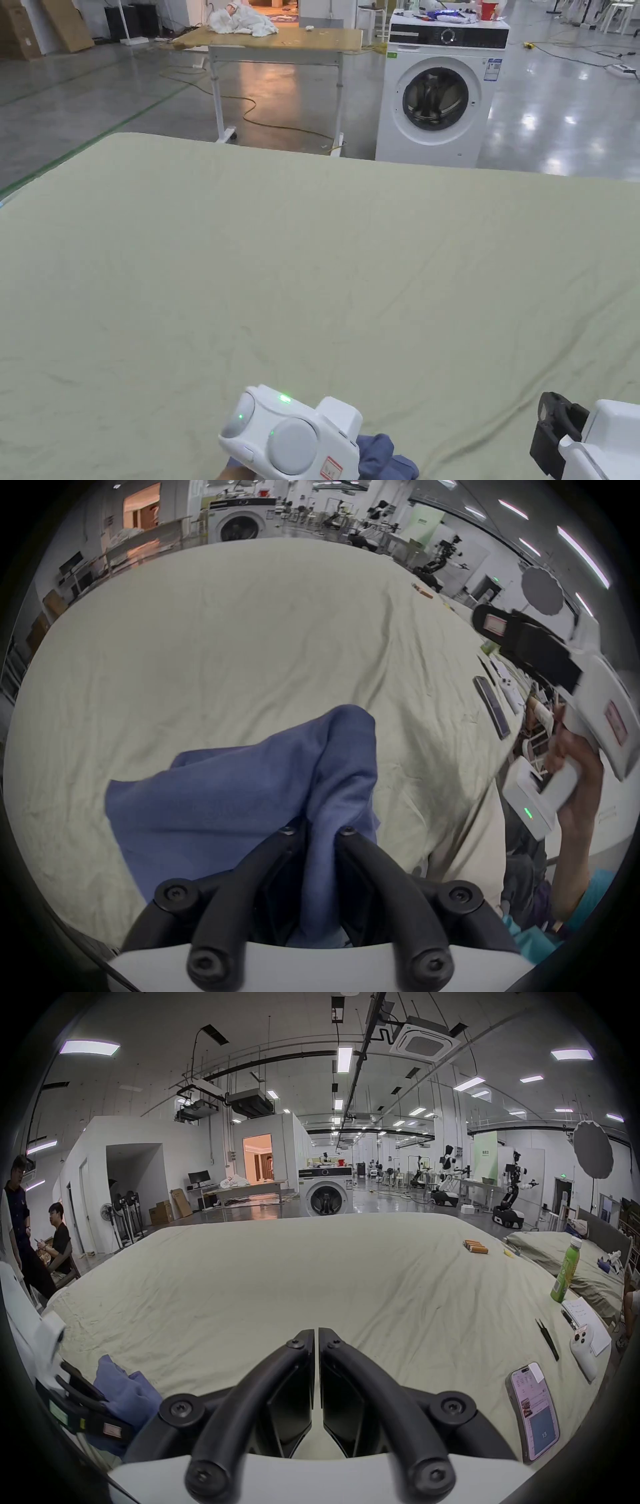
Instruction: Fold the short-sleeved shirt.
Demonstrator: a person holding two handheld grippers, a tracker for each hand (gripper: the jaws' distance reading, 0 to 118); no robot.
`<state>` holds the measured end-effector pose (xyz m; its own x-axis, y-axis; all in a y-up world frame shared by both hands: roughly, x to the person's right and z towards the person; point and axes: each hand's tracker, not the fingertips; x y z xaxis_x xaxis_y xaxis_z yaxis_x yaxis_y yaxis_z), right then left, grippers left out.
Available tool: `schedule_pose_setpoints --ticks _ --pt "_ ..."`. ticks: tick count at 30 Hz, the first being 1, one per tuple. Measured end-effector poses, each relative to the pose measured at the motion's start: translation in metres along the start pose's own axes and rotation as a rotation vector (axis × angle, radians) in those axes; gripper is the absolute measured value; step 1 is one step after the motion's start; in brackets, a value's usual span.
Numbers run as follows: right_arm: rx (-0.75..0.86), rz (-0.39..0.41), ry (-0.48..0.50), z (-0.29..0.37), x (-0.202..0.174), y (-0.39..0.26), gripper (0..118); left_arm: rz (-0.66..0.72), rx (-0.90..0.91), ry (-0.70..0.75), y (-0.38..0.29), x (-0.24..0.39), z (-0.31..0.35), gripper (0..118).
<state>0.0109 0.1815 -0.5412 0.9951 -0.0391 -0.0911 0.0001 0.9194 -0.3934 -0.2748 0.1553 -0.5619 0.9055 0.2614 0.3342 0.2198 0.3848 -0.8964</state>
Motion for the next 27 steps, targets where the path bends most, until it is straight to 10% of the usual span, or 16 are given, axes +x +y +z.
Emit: schedule_pose_setpoints --ticks 8,13,17,27 --pt "-0.003 -0.008 0.001 0.002 0.002 0.000 1 0.188 0.121 -0.200 -0.011 -0.014 0.020 54" --pt "0.004 -0.012 -0.008 0.007 0.006 0.002 1 0.217 0.256 -0.264 -0.018 -0.024 0.037 52" --pt "0.005 -0.012 -0.015 0.008 0.008 0.000 1 0.249 0.183 -0.200 -0.031 -0.023 0.001 16" --pt "0.003 -0.024 -0.020 0.009 0.008 -0.004 1 0.254 0.201 -0.213 -0.048 -0.024 -0.038 12"
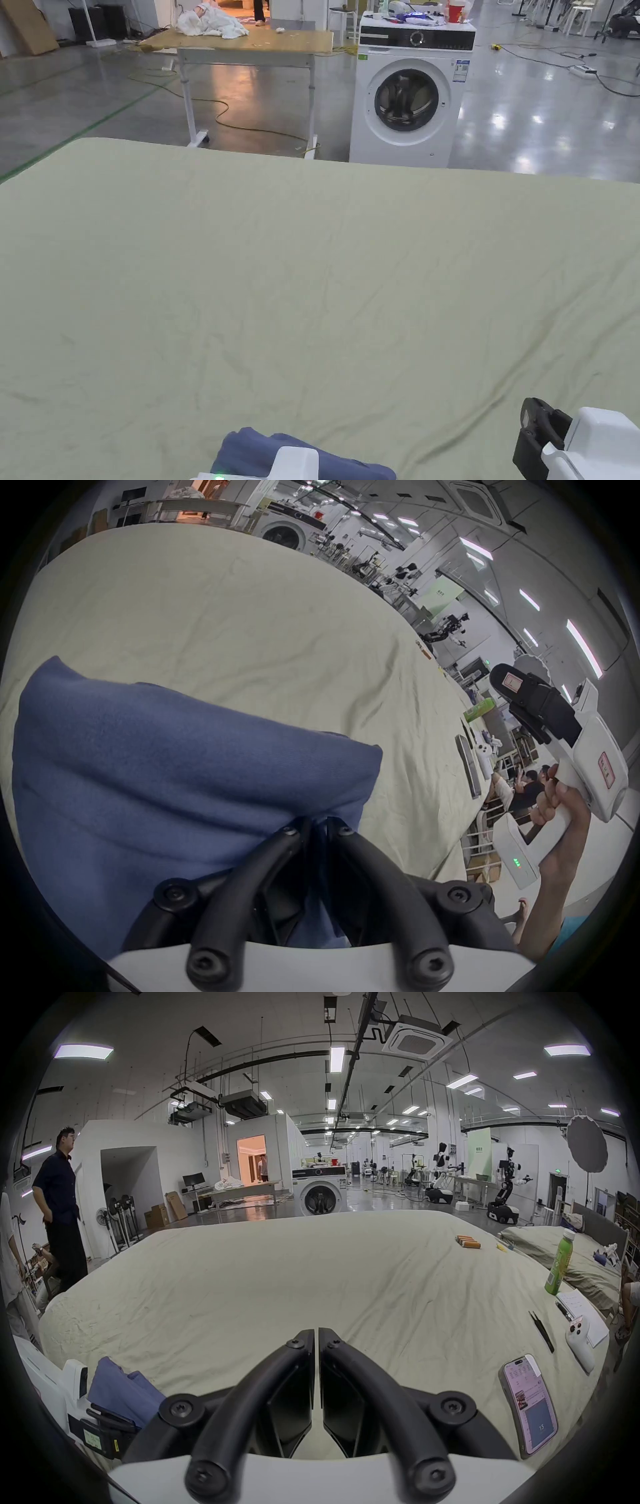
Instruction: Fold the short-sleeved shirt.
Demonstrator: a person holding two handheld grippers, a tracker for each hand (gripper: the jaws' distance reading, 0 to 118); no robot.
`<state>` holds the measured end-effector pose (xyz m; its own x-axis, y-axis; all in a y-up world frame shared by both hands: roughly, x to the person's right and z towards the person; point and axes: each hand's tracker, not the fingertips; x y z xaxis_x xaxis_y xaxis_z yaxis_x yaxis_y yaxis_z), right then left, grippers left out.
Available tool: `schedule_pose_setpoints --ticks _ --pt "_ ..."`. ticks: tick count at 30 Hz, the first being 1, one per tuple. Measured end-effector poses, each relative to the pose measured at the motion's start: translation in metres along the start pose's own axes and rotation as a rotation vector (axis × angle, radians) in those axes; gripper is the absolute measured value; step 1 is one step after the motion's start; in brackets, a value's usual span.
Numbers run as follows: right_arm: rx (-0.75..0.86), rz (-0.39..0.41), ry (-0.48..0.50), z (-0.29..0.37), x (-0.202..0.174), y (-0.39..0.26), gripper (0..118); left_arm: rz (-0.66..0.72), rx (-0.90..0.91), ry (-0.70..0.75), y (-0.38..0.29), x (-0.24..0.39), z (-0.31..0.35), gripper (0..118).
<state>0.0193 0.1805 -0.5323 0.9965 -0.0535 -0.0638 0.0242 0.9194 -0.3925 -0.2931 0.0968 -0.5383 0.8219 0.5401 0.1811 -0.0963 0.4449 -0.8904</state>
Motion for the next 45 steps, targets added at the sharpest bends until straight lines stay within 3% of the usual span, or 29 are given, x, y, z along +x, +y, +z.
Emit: schedule_pose_setpoints --ticks 3,8,15,22,30,34,37,40,42,45 --pt "0.009 -0.004 0.005 0.000 -0.004 0.001 1 -0.031 0.007 -0.031 0.009 0.002 0.015 12" --pt "0.056 -0.001 0.019 -0.005 -0.018 0.011 1 -0.122 0.218 -0.010 0.037 0.006 0.052 12" --pt "0.191 0.024 0.009 -0.012 -0.043 0.035 1 -0.311 0.665 0.413 0.067 0.007 0.090 11" --pt "0.311 0.056 -0.028 -0.013 -0.056 0.058 1 -0.362 0.937 0.629 0.070 0.001 0.121 10" --pt "0.336 0.122 -0.049 0.009 -0.060 0.058 1 -0.407 1.008 0.742 0.053 -0.007 0.145 10" --pt "0.257 0.126 0.045 0.028 -0.076 0.035 1 -0.384 1.002 0.747 0.042 -0.016 0.156 10" --pt "0.141 0.165 0.169 0.036 -0.105 0.003 1 -0.347 0.969 0.749 0.034 -0.027 0.158 10" --pt "0.046 0.195 0.231 0.033 -0.135 -0.033 1 -0.311 0.941 0.746 0.026 -0.039 0.159 10" --pt "-0.032 0.180 0.285 0.029 -0.149 -0.053 1 -0.293 0.920 0.741 0.021 -0.046 0.159 10" --pt "-0.084 0.253 0.254 0.016 -0.165 -0.083 1 -0.276 0.901 0.740 0.014 -0.053 0.160 10"
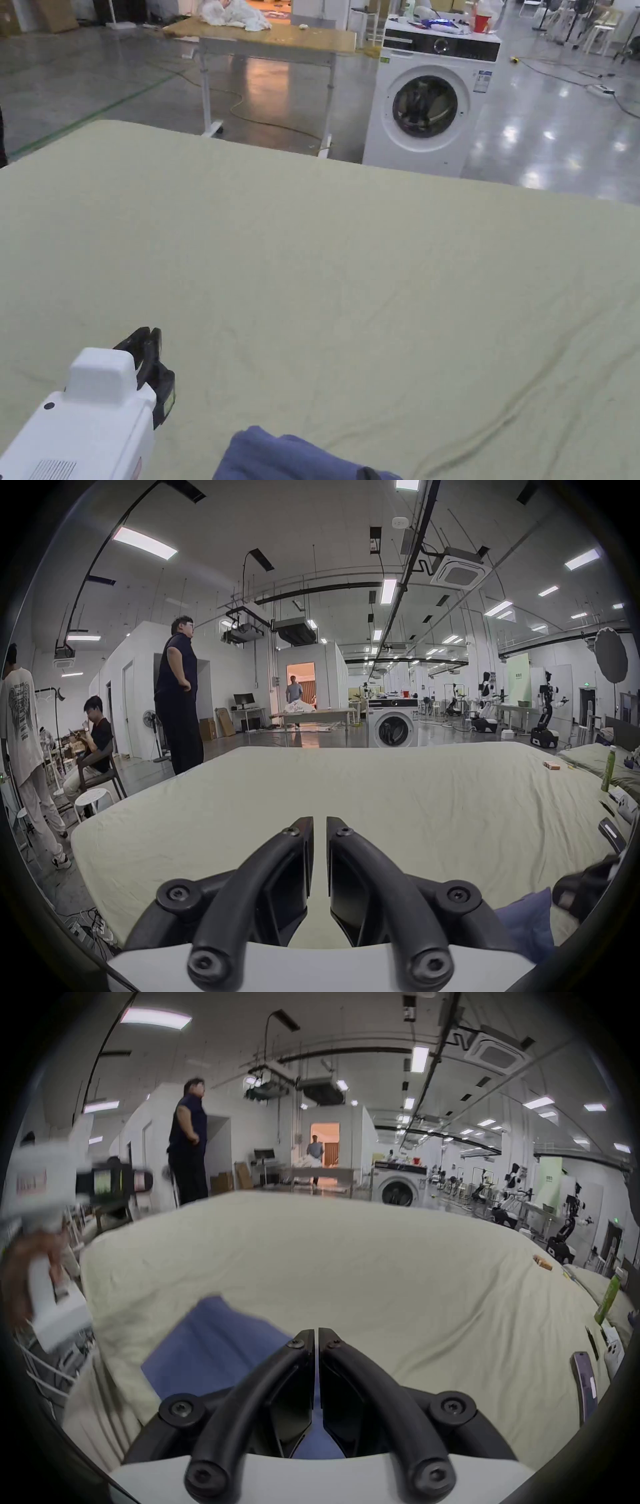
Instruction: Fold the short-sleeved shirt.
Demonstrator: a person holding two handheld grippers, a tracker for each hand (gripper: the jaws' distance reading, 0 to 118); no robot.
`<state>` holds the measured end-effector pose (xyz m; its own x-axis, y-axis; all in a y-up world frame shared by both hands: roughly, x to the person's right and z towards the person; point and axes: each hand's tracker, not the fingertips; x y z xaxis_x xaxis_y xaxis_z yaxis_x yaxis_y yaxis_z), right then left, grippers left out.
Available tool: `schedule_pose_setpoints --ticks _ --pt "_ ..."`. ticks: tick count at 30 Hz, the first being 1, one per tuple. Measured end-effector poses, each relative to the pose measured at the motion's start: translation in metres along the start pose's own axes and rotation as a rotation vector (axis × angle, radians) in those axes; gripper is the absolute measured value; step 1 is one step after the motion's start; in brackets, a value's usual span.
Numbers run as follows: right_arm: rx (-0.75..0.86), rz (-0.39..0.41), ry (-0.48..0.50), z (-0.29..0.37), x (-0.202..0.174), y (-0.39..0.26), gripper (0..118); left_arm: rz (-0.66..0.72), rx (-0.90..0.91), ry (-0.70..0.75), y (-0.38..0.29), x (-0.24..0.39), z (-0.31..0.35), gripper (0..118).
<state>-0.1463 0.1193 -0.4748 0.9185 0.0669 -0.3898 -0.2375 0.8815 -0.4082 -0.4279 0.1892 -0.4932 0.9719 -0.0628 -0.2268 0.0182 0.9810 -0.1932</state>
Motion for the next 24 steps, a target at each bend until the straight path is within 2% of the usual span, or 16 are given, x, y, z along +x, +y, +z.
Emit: schedule_pose_setpoints --ticks 3,9,13,15,16,17,19,21,23,24 --pt "-0.068 -0.049 -0.048 -0.020 0.002 -0.021 1 0.013 -0.027 -0.008 -0.008 -0.004 0.002 10" --pt "-0.060 -0.036 -0.117 -0.028 0.008 -0.037 2 0.040 -0.120 -0.077 -0.022 -0.009 0.003 10" --pt "-0.060 -0.036 -0.130 -0.030 0.005 -0.041 2 0.084 -0.275 -0.223 -0.029 -0.016 -0.008 11" --pt "-0.060 -0.033 -0.130 -0.030 0.006 -0.041 2 0.151 -0.363 -0.312 -0.034 -0.023 -0.019 13" --pt "-0.058 -0.032 -0.129 -0.030 0.006 -0.041 2 0.177 -0.423 -0.352 -0.037 -0.026 -0.027 17" --pt "-0.059 -0.034 -0.126 -0.030 0.007 -0.041 2 0.215 -0.469 -0.394 -0.041 -0.030 -0.033 25" --pt "-0.060 -0.042 -0.119 -0.030 0.009 -0.041 2 0.301 -0.579 -0.509 -0.049 -0.038 -0.049 45" --pt "-0.061 -0.045 -0.115 -0.030 0.010 -0.041 2 0.403 -0.660 -0.644 -0.062 -0.046 -0.063 71" --pt "-0.061 -0.045 -0.112 -0.031 0.010 -0.041 2 0.511 -0.716 -0.742 -0.076 -0.050 -0.077 86" --pt "-0.061 -0.046 -0.110 -0.031 0.011 -0.042 2 0.546 -0.734 -0.784 -0.082 -0.049 -0.083 88"
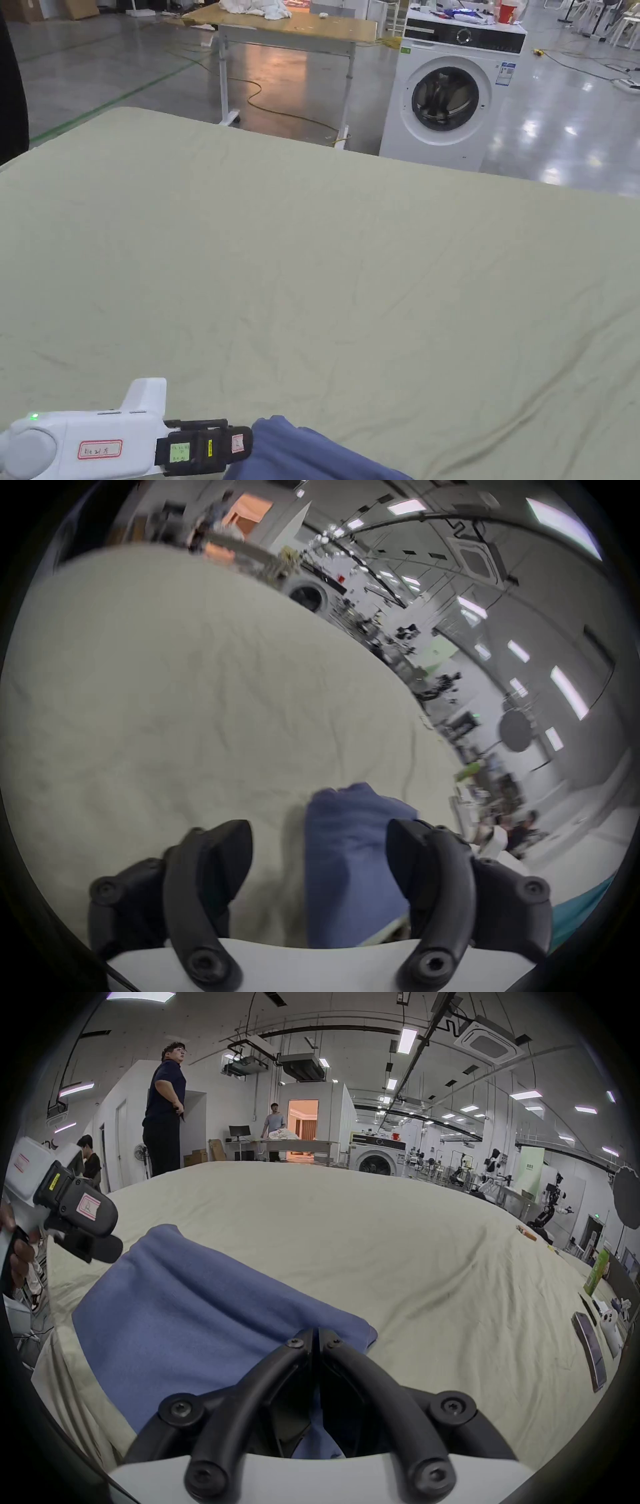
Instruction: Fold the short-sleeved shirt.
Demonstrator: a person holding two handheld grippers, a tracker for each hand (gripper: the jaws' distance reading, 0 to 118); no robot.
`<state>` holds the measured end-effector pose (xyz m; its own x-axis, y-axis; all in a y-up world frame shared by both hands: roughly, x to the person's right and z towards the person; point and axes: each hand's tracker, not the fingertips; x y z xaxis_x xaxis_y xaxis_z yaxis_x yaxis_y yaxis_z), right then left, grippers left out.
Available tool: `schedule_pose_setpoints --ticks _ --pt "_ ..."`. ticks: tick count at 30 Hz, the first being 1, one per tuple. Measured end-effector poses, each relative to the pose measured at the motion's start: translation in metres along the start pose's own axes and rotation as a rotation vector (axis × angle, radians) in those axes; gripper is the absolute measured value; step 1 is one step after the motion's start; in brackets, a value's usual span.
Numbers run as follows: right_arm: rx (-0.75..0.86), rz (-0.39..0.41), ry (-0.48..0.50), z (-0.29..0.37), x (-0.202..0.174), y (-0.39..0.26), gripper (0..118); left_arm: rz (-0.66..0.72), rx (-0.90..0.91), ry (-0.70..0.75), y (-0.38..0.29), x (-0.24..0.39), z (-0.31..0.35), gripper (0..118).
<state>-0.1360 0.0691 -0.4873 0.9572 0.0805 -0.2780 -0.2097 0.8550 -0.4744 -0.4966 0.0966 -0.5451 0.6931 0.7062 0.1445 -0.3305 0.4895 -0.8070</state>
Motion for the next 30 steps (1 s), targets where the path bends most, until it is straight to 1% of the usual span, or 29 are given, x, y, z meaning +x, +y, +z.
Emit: schedule_pose_setpoints --ticks 1,3,6,9,11,12,13,14,15,17,20,22,26,30 --pt "0.000 -0.002 0.003 0.000 0.001 0.000 2 0.023 -0.036 -0.046 0.000 -0.008 -0.008 88" --pt "-0.001 -0.008 0.007 0.000 0.002 -0.001 2 0.060 -0.102 -0.080 0.001 -0.015 -0.022 88" --pt "-0.002 -0.008 0.008 0.000 0.002 -0.001 2 0.068 -0.195 -0.182 -0.001 -0.021 -0.044 88" --pt "-0.003 -0.006 0.011 0.000 0.002 -0.001 2 0.106 -0.238 -0.269 -0.002 -0.023 -0.061 87" --pt "-0.002 -0.007 0.014 0.001 0.003 -0.001 2 0.176 -0.238 -0.311 -0.001 -0.026 -0.072 85" --pt "-0.001 -0.007 0.014 0.001 0.003 -0.001 2 0.200 -0.242 -0.311 -0.001 -0.028 -0.076 81" --pt "-0.001 -0.008 0.014 0.001 0.003 -0.002 2 0.213 -0.247 -0.299 0.000 -0.037 -0.080 71" --pt "0.000 -0.006 0.011 0.001 0.003 -0.002 2 0.206 -0.250 -0.264 -0.001 -0.039 -0.084 49" --pt "-0.001 -0.007 0.010 0.001 0.003 -0.002 2 0.192 -0.245 -0.211 -0.003 -0.041 -0.085 38" --pt "0.001 -0.011 0.015 0.001 0.003 -0.003 2 0.211 -0.236 -0.253 -0.009 -0.040 -0.082 33" --pt "0.007 -0.002 0.016 0.001 0.002 -0.003 2 0.215 -0.225 -0.252 -0.014 -0.033 -0.074 25" --pt "0.011 -0.008 0.021 0.001 0.003 -0.003 2 0.219 -0.204 -0.266 -0.017 -0.029 -0.066 23" --pt "0.021 -0.029 0.060 0.005 0.008 0.005 2 0.278 -0.182 -0.280 -0.018 -0.023 -0.051 21" --pt "0.059 -0.031 0.041 0.010 0.015 0.024 1 0.314 -0.141 -0.270 -0.006 -0.023 -0.022 21"
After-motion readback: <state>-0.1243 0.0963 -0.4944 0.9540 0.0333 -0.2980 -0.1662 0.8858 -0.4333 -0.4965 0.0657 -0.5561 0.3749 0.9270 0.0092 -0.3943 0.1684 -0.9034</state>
